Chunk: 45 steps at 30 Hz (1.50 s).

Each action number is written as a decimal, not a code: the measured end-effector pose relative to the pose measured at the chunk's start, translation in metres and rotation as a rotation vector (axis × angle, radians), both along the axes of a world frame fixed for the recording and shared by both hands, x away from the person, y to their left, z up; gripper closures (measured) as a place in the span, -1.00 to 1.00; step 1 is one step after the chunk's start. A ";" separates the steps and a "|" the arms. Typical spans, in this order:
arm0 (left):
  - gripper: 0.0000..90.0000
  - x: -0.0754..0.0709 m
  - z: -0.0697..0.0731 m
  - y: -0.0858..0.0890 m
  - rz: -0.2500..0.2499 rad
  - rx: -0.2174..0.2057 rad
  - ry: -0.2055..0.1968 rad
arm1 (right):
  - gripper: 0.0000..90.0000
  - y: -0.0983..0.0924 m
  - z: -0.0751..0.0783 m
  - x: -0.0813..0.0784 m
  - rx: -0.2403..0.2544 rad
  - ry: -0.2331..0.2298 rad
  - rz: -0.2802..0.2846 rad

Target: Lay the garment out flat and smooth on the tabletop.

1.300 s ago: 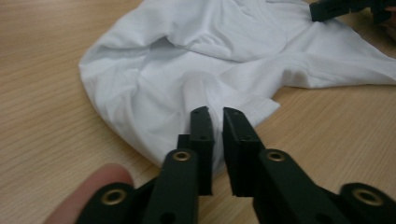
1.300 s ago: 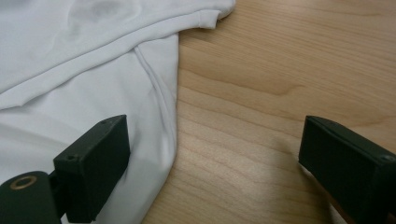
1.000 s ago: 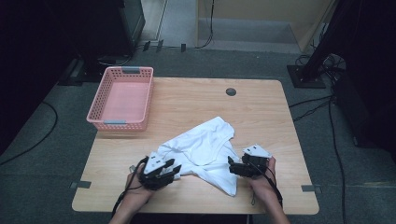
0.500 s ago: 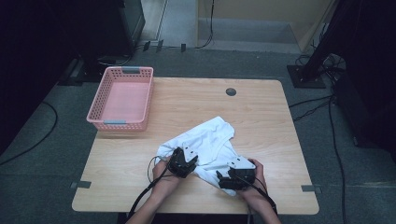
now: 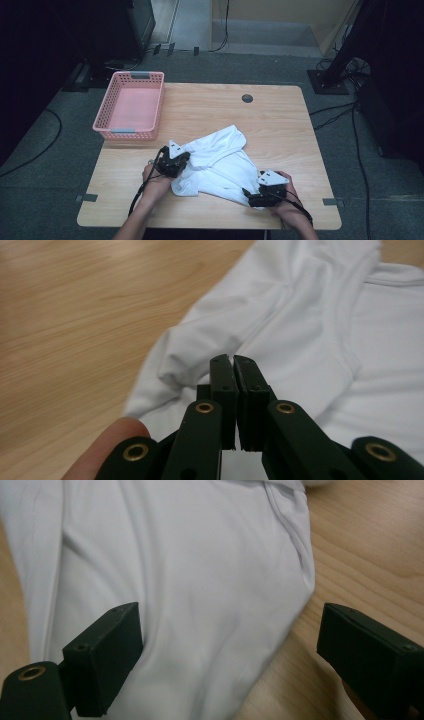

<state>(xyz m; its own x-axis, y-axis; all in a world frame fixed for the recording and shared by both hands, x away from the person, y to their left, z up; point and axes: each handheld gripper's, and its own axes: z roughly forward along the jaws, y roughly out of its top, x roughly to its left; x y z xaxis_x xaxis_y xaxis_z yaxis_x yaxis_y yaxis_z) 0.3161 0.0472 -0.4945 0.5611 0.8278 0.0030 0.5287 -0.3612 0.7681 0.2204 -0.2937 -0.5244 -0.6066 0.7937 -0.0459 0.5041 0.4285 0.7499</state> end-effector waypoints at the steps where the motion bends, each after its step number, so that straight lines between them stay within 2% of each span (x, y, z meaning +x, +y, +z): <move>1: 0.99 0.004 0.000 0.006 0.014 0.000 -0.002 | -0.76 -0.005 0.000 -0.002 0.008 0.006 0.015; 6: 0.97 0.017 0.001 0.024 0.057 -0.023 0.002 | -0.76 -0.028 -0.001 -0.009 0.021 0.027 0.045; 8: 0.75 0.013 0.005 0.025 0.066 -0.034 -0.012 | -0.76 -0.032 0.000 -0.010 0.011 0.029 0.033; 10: 0.63 0.005 0.009 0.020 0.033 -0.028 -0.040 | -0.76 -0.034 0.003 -0.009 0.014 0.020 0.021; 12: 0.61 -0.005 0.011 0.012 -0.007 -0.029 -0.058 | -0.71 -0.034 0.008 -0.007 0.069 0.006 0.000; 14: 0.64 -0.018 0.012 0.001 -0.075 -0.033 -0.061 | -0.52 -0.032 0.017 -0.004 0.119 -0.018 -0.021; 17: 0.71 -0.032 0.008 -0.016 -0.152 -0.022 -0.052 | -0.25 -0.021 0.026 0.004 0.136 -0.046 -0.013; 20: 0.72 -0.037 0.001 -0.029 -0.193 0.012 -0.027 | 0.07 -0.003 0.031 0.014 0.113 -0.070 -0.005; 21: 0.72 -0.037 -0.002 -0.032 -0.199 0.024 -0.016 | 0.09 0.004 0.032 0.019 0.120 -0.066 -0.010; 23: 0.68 -0.036 -0.008 -0.038 -0.198 0.037 0.010 | 0.19 0.015 0.032 0.031 0.120 -0.066 -0.027; 26: 0.60 -0.032 -0.015 -0.042 -0.190 0.062 0.036 | 0.29 0.032 0.028 0.051 0.103 -0.043 -0.098; 29: 0.55 -0.029 -0.017 -0.045 -0.178 0.055 0.039 | 0.32 0.047 0.021 0.071 0.070 -0.031 -0.155; 30: 0.54 -0.028 -0.017 -0.045 -0.175 0.064 0.036 | 0.32 0.051 0.019 0.076 0.054 -0.044 -0.169; 32: 0.57 -0.026 -0.017 -0.046 -0.165 0.064 0.034 | 0.28 0.057 0.016 0.085 0.024 -0.052 -0.178; 33: 0.65 -0.026 -0.017 -0.046 -0.154 0.063 0.029 | 0.28 0.059 0.014 0.089 0.012 -0.048 -0.172; 34: 0.79 -0.025 -0.017 -0.045 -0.142 0.060 0.027 | 0.33 0.061 0.012 0.093 -0.005 -0.042 -0.168; 35: 0.93 -0.025 -0.017 -0.043 -0.143 0.042 0.029 | 0.55 0.062 0.010 0.095 -0.020 -0.040 -0.161; 36: 0.96 -0.025 -0.016 -0.042 -0.147 0.031 0.022 | 0.76 0.061 0.008 0.097 -0.018 -0.032 -0.154; 37: 0.97 -0.026 -0.014 -0.041 -0.149 0.024 0.015 | 0.85 0.061 0.008 0.098 -0.013 -0.022 -0.154; 40: 0.97 -0.026 -0.009 -0.035 -0.143 -0.038 0.018 | 0.92 0.058 0.009 0.096 0.007 -0.013 -0.135; 44: 0.97 -0.027 -0.004 -0.028 -0.160 -0.102 0.041 | 0.93 0.053 0.011 0.086 0.042 -0.003 -0.118; 45: 0.97 -0.030 -0.002 -0.026 -0.169 -0.134 0.050 | 0.93 0.051 0.010 0.083 0.053 -0.001 -0.119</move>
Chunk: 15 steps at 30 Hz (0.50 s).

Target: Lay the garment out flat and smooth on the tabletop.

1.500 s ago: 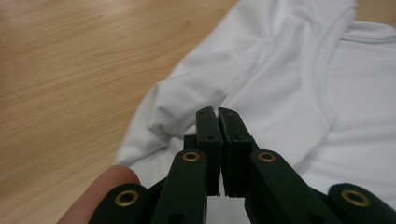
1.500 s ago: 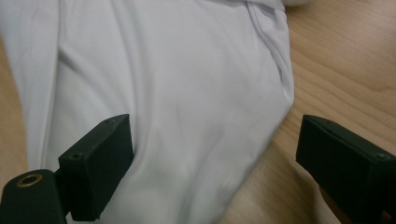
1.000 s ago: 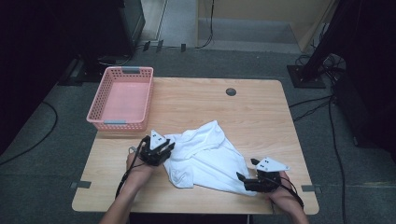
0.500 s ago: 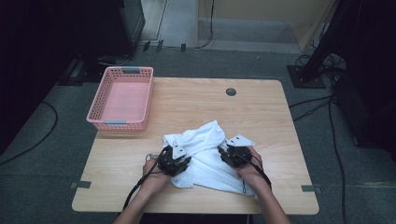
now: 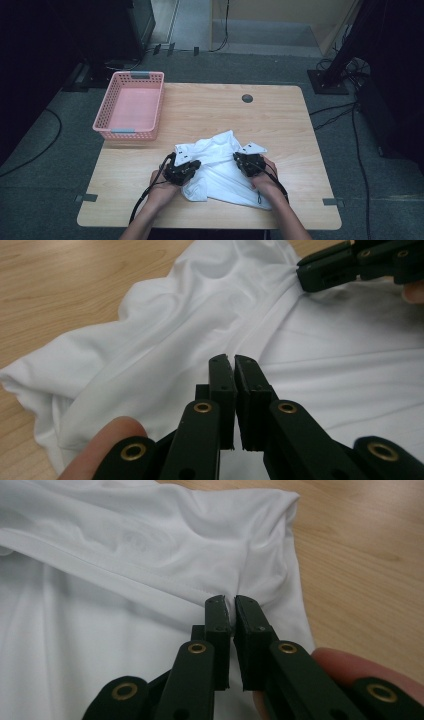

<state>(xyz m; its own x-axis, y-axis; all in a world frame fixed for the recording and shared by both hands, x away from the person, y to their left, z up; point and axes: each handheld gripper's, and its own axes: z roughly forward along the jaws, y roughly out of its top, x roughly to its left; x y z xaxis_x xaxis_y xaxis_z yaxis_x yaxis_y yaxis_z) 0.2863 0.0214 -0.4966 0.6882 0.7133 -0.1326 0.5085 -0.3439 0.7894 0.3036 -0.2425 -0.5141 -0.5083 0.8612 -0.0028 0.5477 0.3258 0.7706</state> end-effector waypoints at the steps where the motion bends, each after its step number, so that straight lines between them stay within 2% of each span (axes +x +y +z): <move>1: 0.97 -0.004 0.002 0.001 -0.010 -0.029 0.008 | 0.92 -0.003 -0.001 -0.005 0.028 0.008 -0.001; 4: 0.98 -0.018 0.008 0.004 -0.037 -0.060 0.004 | 0.92 -0.009 -0.004 -0.021 0.080 0.018 0.000; 8: 0.98 -0.034 0.009 0.008 -0.063 -0.070 -0.001 | 0.92 -0.016 -0.001 -0.041 0.142 0.031 0.013; 12: 0.98 -0.040 0.012 0.013 -0.052 -0.082 -0.007 | 0.92 -0.018 0.014 -0.056 0.158 0.007 0.031; 14: 0.97 -0.041 0.016 0.016 -0.038 -0.081 -0.026 | 0.92 -0.018 0.025 -0.064 0.168 -0.015 0.033; 15: 0.98 -0.041 0.020 0.016 -0.017 -0.065 -0.046 | 0.92 -0.018 0.030 -0.067 0.173 -0.027 0.028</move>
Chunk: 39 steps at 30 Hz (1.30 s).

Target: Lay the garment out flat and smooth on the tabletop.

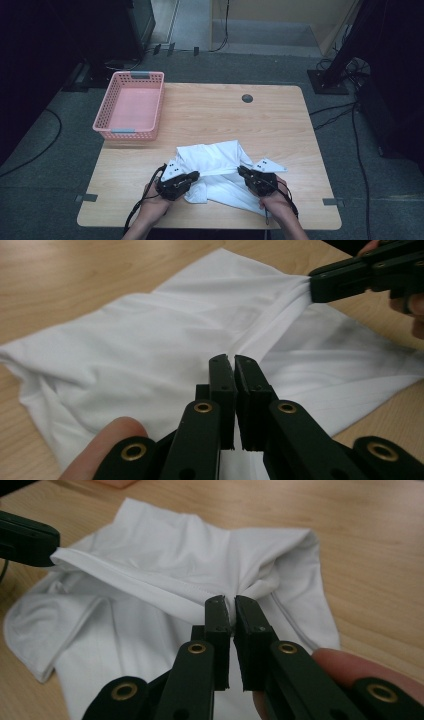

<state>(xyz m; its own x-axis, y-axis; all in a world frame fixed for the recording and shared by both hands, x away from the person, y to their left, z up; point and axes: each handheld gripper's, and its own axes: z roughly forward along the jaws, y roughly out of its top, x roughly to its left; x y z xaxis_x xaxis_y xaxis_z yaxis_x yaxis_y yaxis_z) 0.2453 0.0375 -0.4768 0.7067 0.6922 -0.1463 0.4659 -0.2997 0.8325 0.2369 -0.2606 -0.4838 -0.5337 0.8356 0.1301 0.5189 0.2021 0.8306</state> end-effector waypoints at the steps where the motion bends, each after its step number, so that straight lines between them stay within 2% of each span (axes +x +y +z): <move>1: 0.98 0.000 0.004 0.000 0.013 0.016 -0.025 | 0.92 0.000 0.005 -0.001 0.010 -0.013 -0.003; 5: 0.98 0.012 0.023 0.000 0.043 0.040 -0.073 | 0.92 0.005 0.027 0.003 0.040 -0.056 -0.025; 7: 0.98 0.026 0.030 -0.001 0.068 0.044 -0.086 | 0.92 0.009 0.037 0.014 0.041 -0.075 -0.049; 9: 0.98 0.044 0.038 -0.003 0.089 0.045 -0.089 | 0.92 0.013 0.047 0.029 0.028 -0.075 -0.105; 13: 0.98 0.083 0.050 -0.013 0.131 0.101 -0.110 | 0.92 0.022 0.065 0.069 0.002 -0.077 -0.163; 15: 0.98 0.108 0.054 -0.018 0.166 0.131 -0.119 | 0.92 0.024 0.072 0.094 0.009 -0.049 -0.186; 18: 0.97 0.155 0.061 -0.028 0.212 0.179 -0.120 | 0.89 0.027 0.081 0.138 0.002 -0.029 -0.251; 19: 0.96 0.173 0.063 -0.031 0.239 0.169 -0.094 | 0.85 0.030 0.083 0.156 -0.011 -0.015 -0.282; 20: 0.91 0.191 0.064 -0.033 0.281 0.169 -0.073 | 0.74 0.032 0.084 0.173 -0.034 -0.005 -0.311; 21: 0.74 0.207 0.064 -0.035 0.337 0.194 -0.069 | 0.57 0.034 0.086 0.187 -0.050 -0.008 -0.350; 22: 0.41 0.218 0.062 -0.034 0.385 0.215 -0.047 | 0.42 0.035 0.087 0.197 -0.068 -0.016 -0.385; 23: 0.20 0.225 0.061 -0.032 0.420 0.209 -0.017 | 0.30 0.035 0.088 0.203 -0.076 -0.021 -0.410; 24: 0.16 0.226 0.060 -0.029 0.436 0.191 -0.001 | 0.21 0.035 0.088 0.205 -0.077 -0.019 -0.418; 25: 0.13 0.223 0.058 -0.028 0.423 0.185 -0.001 | 0.18 0.035 0.087 0.203 -0.079 -0.010 -0.412; 27: 0.01 0.211 0.050 -0.029 0.355 0.208 -0.018 | 0.16 0.035 0.078 0.193 -0.085 -0.007 -0.358; 29: -0.03 0.197 0.037 -0.031 0.307 0.217 -0.011 | 0.14 0.036 0.061 0.183 -0.098 0.024 -0.295; 31: -0.04 0.185 0.021 -0.033 0.276 0.201 0.030 | 0.14 0.037 0.042 0.173 -0.061 0.068 -0.232; 33: -0.07 0.174 0.004 -0.040 0.244 0.232 0.041 | 0.12 0.040 0.022 0.165 -0.036 0.106 -0.206; 34: -0.11 0.171 -0.005 -0.044 0.234 0.257 0.048 | 0.10 0.042 0.011 0.162 -0.044 0.111 -0.195; 35: -0.11 0.169 -0.013 -0.047 0.225 0.274 0.063 | 0.07 0.045 0.001 0.159 -0.052 0.119 -0.188; 37: -0.12 0.167 -0.027 -0.050 0.237 0.279 0.089 | 0.05 0.050 -0.016 0.156 -0.061 0.119 -0.189; 38: -0.14 0.166 -0.032 -0.050 0.240 0.271 0.088 | 0.01 0.051 -0.023 0.154 -0.056 0.118 -0.188; 39: -0.15 0.164 -0.035 -0.049 0.266 0.233 0.078 | -0.04 0.052 -0.029 0.153 -0.059 0.117 -0.189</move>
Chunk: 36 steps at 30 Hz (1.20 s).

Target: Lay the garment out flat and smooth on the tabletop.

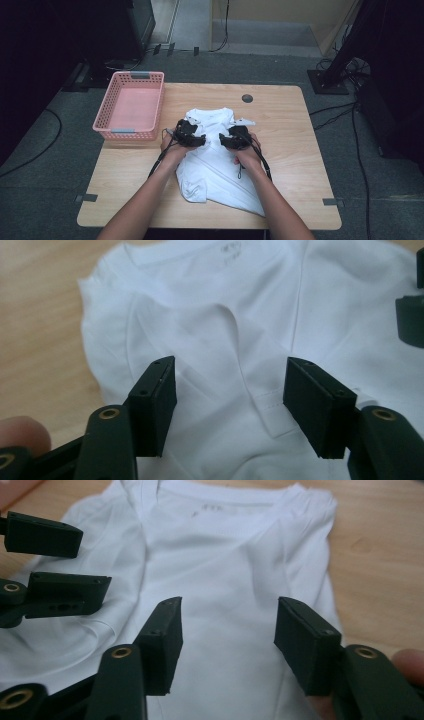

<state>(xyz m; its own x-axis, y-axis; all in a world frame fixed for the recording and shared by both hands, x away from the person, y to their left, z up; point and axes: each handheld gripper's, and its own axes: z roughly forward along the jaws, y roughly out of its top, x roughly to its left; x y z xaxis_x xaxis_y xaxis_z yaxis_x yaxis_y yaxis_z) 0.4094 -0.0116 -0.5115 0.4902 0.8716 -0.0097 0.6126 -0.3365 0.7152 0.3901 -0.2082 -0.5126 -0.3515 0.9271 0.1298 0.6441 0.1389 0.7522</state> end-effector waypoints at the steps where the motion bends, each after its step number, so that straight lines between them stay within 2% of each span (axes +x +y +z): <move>1: -0.19 -0.002 -0.002 0.001 0.036 -0.023 -0.006 | -0.09 0.001 -0.005 -0.002 -0.011 -0.006 -0.004; 2: -0.32 -0.005 -0.005 0.001 0.055 -0.056 -0.018 | -0.18 0.001 -0.009 -0.004 -0.029 -0.035 -0.009; 3: -0.39 -0.007 -0.007 0.001 0.062 -0.066 -0.033 | -0.27 0.002 -0.009 -0.005 -0.039 -0.038 -0.022; 9: -0.41 -0.012 -0.007 -0.005 0.070 -0.048 -0.036 | -0.33 0.005 -0.010 -0.010 -0.114 -0.049 -0.026; 12: -0.41 -0.018 -0.007 -0.007 0.061 -0.050 -0.034 | -0.33 0.003 -0.010 -0.016 -0.113 -0.048 -0.035; 16: -0.45 -0.034 -0.008 -0.013 0.050 -0.048 -0.034 | -0.33 -0.001 -0.010 -0.027 -0.115 -0.048 -0.037; 19: -0.45 -0.038 -0.008 -0.015 0.043 -0.045 -0.033 | -0.33 -0.005 -0.010 -0.034 -0.111 -0.045 -0.040; 21: -0.45 -0.038 -0.007 -0.015 0.043 -0.046 -0.032 | -0.33 -0.006 -0.008 -0.038 -0.112 -0.035 -0.061; 23: -0.45 -0.038 -0.008 -0.015 0.045 -0.045 -0.033 | -0.21 -0.002 -0.001 -0.044 -0.117 -0.065 -0.053; 25: -0.45 -0.038 -0.008 -0.015 0.046 -0.047 -0.034 | -0.10 0.006 0.005 -0.050 -0.098 -0.088 0.013; 27: -0.45 -0.038 -0.008 -0.015 0.047 -0.047 -0.034 | 0.01 0.015 0.005 -0.055 -0.126 -0.081 0.091; 28: -0.45 -0.038 -0.008 -0.015 0.047 -0.047 -0.034 | 0.09 0.018 0.003 -0.056 -0.142 -0.071 0.102; 29: -0.45 -0.038 -0.008 -0.015 0.047 -0.046 -0.033 | 0.16 0.021 -0.001 -0.055 -0.164 -0.037 0.106; 31: -0.45 -0.038 -0.008 -0.015 0.048 -0.047 -0.034 | 0.33 0.019 -0.004 -0.054 -0.111 -0.020 0.112; 34: -0.45 -0.038 -0.008 -0.015 0.048 -0.048 -0.034 | 0.75 0.015 -0.002 -0.054 -0.109 -0.016 0.127; 36: -0.45 -0.038 -0.008 -0.015 0.049 -0.049 -0.034 | 0.91 0.011 -0.001 -0.054 -0.104 -0.013 0.131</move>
